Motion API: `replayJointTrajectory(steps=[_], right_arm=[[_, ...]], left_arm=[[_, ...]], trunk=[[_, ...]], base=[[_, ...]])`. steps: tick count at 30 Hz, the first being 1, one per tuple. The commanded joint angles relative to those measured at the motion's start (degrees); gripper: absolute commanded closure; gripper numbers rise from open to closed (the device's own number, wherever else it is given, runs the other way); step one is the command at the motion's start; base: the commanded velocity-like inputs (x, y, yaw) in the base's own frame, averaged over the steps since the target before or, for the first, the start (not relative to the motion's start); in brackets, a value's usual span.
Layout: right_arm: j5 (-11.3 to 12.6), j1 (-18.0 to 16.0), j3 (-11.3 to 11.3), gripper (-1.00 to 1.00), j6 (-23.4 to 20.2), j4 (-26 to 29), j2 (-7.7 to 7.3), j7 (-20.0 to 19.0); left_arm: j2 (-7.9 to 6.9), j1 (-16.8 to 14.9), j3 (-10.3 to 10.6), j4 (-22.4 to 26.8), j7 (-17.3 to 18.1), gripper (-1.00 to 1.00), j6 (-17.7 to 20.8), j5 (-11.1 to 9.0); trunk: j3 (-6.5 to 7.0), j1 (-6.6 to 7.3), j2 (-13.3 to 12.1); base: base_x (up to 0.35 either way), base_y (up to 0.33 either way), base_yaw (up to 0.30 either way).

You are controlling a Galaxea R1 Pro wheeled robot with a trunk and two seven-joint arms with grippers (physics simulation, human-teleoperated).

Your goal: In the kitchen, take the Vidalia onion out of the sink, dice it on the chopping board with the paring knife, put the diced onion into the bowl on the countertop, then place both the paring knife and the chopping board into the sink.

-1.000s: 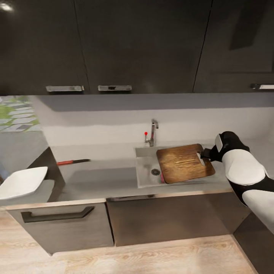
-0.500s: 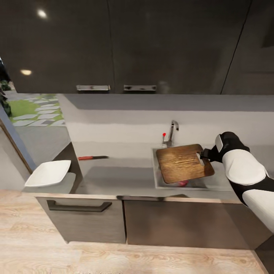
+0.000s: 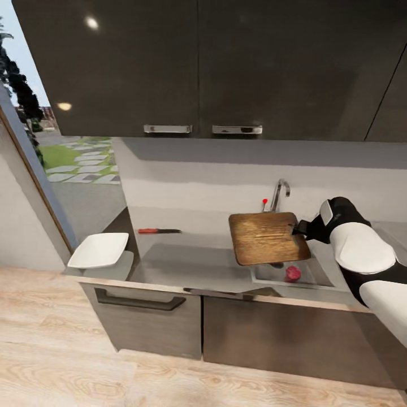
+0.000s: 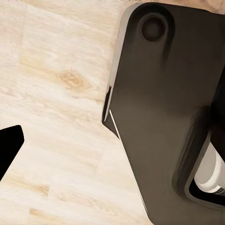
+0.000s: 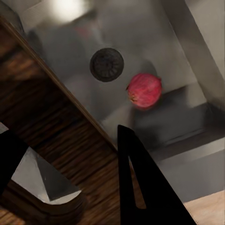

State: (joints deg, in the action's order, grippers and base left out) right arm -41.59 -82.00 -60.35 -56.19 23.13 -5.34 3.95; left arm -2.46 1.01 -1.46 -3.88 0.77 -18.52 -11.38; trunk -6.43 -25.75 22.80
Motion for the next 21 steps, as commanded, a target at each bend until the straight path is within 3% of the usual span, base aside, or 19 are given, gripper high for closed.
replayJointTrajectory(steps=[1,4,8,13,14,15,18,21], right_arm=[[0.4,-0.1,-0.4,1.0,0.0,0.0,0.37,0.4],[0.7,-0.1,-0.6,1.0,0.0,0.0,1.28,0.4],[0.6,-0.1,-0.7,1.0,0.8,0.1,4.06,0.8],[0.9,-0.1,-1.4,1.0,1.6,0.5,8.27,6.7],[1.4,-0.1,-2.3,1.0,2.2,0.5,8.91,8.3],[2.7,-0.1,-5.6,1.0,4.4,0.4,9.73,12.2],[3.7,-0.1,-11.3,1.0,8.6,-0.1,11.01,20.3],[4.1,-0.1,-15.0,1.0,12.4,-0.4,12.98,27.2]], left_arm=[[0.0,0.0,-0.1,0.0,0.1,-1.0,-0.3,-0.1],[0.07,0.0,-0.2,0.2,0.0,-1.0,-0.3,-0.1],[0.08,0.0,-0.2,0.2,0.0,-1.0,-0.4,-0.1],[0.08,0.0,-0.2,0.2,0.0,-1.0,-0.4,-0.1],[0.08,0.0,-0.2,0.2,0.0,-1.0,-0.4,-0.1],[0.08,0.0,-0.2,0.2,0.0,-1.0,-0.4,-0.1],[0.09,0.0,-0.2,0.2,0.0,-1.0,-0.4,-0.1],[0.09,0.0,-0.2,0.2,0.0,-1.0,-0.4,-0.1]], trunk=[[-0.11,-0.04,0.1],[-0.11,-0.04,0.1],[-0.11,-0.04,0.1],[-0.11,-0.04,0.1],[-0.11,-0.04,0.1],[-0.11,-0.04,0.1],[-0.11,-0.04,0.1],[-0.11,-0.04,0.1]], base=[[0.0,0.006,0.009],[0.0,0.002,0.004],[0.0,0.0,0.0],[0.0,0.0,0.0],[0.0,0.0,0.0],[0.0,0.0,0.0],[0.0,0.0,0.0],[0.0,0.0,0.0]])
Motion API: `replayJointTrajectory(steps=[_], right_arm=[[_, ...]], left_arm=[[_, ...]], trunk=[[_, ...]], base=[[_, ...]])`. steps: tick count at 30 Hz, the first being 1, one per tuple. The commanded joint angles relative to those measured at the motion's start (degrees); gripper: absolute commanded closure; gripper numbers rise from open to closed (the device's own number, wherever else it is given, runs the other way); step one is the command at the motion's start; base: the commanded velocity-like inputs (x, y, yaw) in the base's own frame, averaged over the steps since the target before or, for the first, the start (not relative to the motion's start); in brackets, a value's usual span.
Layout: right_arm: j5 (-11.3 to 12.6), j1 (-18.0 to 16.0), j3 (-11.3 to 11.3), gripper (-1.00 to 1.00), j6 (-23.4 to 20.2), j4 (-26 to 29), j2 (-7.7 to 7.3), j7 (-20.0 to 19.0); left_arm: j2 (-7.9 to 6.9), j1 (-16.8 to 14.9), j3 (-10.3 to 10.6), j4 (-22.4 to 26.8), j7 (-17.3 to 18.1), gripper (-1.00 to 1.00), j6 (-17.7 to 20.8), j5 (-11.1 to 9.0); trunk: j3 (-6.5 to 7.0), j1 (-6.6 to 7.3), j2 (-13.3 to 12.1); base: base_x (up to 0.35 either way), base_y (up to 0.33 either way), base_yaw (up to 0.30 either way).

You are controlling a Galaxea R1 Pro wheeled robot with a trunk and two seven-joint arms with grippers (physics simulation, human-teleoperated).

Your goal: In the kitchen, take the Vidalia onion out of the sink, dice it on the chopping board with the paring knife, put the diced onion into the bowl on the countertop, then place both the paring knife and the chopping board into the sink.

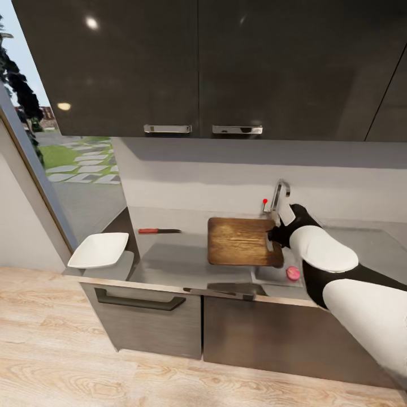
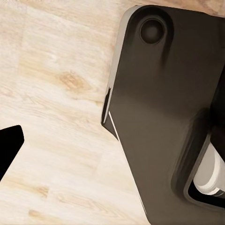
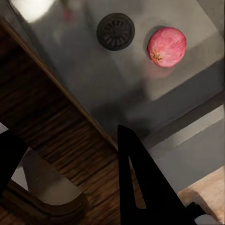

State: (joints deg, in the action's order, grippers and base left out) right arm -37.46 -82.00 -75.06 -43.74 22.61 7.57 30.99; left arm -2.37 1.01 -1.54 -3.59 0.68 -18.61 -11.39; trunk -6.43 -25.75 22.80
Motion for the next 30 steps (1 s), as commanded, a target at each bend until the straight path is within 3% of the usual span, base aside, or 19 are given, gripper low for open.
replayJointTrajectory(steps=[1,6,14,24,30], right_arm=[[0.0,-0.1,-0.9,1.0,0.8,0.0,0.53,1.5],[1.7,-0.1,-2.1,1.0,2.3,-1.0,2.43,4.8],[12.4,-0.1,-2.1,1.0,10.4,-5.5,2.43,18.2],[13.2,-0.1,-1.8,1.0,11.7,-6.4,2.43,21.8],[13.2,-0.1,-1.8,1.0,14.9,-6.4,2.43,23.3]], left_arm=[[0.0,0.0,-0.1,-0.1,0.1,-1.0,-0.3,-0.1],[0.0,0.0,-0.1,-0.1,0.1,-1.0,-0.3,-0.1],[0.0,0.0,-0.1,0.0,0.1,-1.0,-1.5,0.0],[0.0,0.0,0.0,-0.1,0.1,-1.0,-3.2,0.0],[0.0,0.0,0.0,-0.1,0.1,-1.0,-3.2,0.0]], trunk=[[-0.11,-0.04,0.1],[-0.11,-0.04,0.1],[-0.11,-0.04,0.1],[-0.11,-0.04,0.1],[-0.11,-0.04,0.1]], base=[[0.0,0.0,0.0],[0.0,0.0,0.0],[0.0,0.0,0.0],[0.0,0.0,0.0],[0.003,0.0,0.0]])
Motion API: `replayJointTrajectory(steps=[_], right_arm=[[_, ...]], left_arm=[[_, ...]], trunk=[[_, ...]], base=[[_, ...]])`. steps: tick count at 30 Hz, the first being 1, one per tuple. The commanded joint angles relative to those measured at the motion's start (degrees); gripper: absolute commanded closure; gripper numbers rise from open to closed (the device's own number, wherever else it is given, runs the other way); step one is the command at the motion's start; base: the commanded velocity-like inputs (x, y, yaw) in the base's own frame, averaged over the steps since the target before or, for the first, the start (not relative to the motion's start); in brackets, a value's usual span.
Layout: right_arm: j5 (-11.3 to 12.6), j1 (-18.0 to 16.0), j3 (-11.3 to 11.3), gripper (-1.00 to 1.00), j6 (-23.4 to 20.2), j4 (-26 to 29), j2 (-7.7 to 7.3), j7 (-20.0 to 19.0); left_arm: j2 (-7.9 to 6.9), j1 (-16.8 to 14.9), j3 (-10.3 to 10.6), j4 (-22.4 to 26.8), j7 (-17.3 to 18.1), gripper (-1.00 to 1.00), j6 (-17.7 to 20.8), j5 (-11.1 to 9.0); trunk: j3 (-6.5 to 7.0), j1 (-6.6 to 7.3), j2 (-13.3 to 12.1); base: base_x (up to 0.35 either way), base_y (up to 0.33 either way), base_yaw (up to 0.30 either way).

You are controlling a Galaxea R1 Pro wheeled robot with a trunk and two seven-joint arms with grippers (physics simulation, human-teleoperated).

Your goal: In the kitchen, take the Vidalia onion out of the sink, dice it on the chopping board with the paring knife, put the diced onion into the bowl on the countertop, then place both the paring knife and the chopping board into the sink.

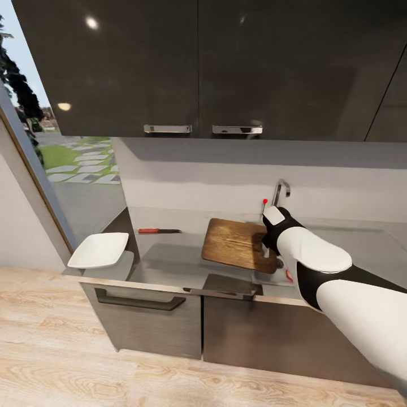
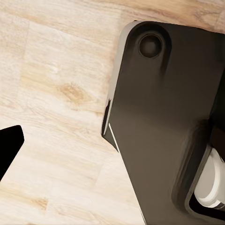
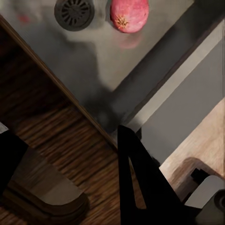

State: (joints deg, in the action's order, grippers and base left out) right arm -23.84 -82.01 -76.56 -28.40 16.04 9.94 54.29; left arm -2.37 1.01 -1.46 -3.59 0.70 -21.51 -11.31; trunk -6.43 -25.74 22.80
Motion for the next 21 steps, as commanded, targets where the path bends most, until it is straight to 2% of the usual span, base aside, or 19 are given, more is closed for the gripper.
replayJointTrajectory(steps=[1,10,21], right_arm=[[-0.4,-0.1,-0.4,1.0,-0.4,0.1,0.06,0.0],[-0.4,-0.1,-0.4,1.0,-0.3,0.1,0.06,0.2],[-0.5,-0.1,-0.5,1.0,0.3,-3.6,0.06,0.2]], left_arm=[[0.0,0.0,-0.1,-0.1,0.1,-1.0,-0.3,-0.1],[0.0,0.0,-0.1,-0.2,0.1,-1.0,-0.3,-0.1],[0.0,0.0,-0.1,-0.3,0.1,-1.0,-0.3,-0.1]], trunk=[[-0.11,-0.04,0.1],[-0.11,-0.04,0.1],[-0.11,-0.04,0.1]], base=[[0.04,0.0,0.0],[0.153,0.028,0.0],[0.18,0.186,0.0]])
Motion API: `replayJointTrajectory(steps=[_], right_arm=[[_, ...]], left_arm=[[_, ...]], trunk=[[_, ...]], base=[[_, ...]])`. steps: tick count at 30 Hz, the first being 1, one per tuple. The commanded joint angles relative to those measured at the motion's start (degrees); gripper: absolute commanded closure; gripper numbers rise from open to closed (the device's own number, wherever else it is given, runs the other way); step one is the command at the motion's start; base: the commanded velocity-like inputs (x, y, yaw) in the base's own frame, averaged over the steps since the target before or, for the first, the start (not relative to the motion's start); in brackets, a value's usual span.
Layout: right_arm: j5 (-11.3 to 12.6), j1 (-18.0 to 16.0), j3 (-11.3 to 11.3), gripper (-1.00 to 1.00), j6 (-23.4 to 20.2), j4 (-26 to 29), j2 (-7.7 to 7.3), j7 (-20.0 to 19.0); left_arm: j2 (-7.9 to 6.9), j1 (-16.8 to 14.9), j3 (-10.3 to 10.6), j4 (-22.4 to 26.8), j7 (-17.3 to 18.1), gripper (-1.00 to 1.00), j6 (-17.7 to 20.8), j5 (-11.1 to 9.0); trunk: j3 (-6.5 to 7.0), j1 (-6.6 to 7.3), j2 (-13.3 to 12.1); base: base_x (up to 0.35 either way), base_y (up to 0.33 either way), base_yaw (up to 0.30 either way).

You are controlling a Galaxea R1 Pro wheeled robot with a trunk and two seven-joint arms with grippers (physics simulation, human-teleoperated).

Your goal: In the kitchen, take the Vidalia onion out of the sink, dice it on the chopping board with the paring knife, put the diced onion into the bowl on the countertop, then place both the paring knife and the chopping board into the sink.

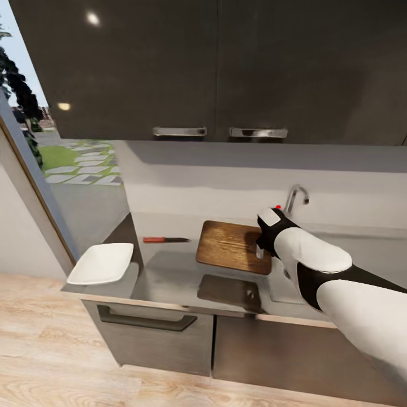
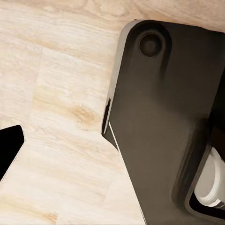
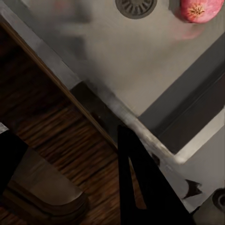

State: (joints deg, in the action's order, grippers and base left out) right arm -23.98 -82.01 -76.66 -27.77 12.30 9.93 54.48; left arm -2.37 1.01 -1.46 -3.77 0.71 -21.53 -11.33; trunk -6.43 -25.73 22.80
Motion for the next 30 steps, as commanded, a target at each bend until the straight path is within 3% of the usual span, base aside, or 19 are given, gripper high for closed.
replayJointTrajectory(steps=[1,12,20,30], right_arm=[[-0.4,-0.1,-0.4,1.0,-0.4,0.1,0.07,0.0],[-0.5,-0.1,-0.5,1.0,-0.4,0.1,0.07,0.7],[-0.5,0.5,-0.5,1.0,0.5,-0.1,0.07,1.9],[-0.5,1.6,-0.5,1.0,3.9,-6.1,0.07,2.0]], left_arm=[[0.0,0.0,-0.1,-0.1,0.1,-1.0,-0.3,-0.1],[0.0,0.0,0.0,-0.2,0.1,-1.0,-0.3,-0.1],[0.0,0.0,0.0,-0.2,0.1,-1.0,-0.3,-0.1],[0.0,0.0,0.0,-0.3,0.1,-1.0,-0.3,-0.1]], trunk=[[-0.11,-0.05,0.1],[-0.09,-0.05,0.1],[0.46,-0.05,0.1],[1.19,-0.05,0.1]], base=[[0.166,0.235,0.0],[0.045,0.104,0.0],[0.0,0.001,-0.156],[0.0,0.0,-0.109]])
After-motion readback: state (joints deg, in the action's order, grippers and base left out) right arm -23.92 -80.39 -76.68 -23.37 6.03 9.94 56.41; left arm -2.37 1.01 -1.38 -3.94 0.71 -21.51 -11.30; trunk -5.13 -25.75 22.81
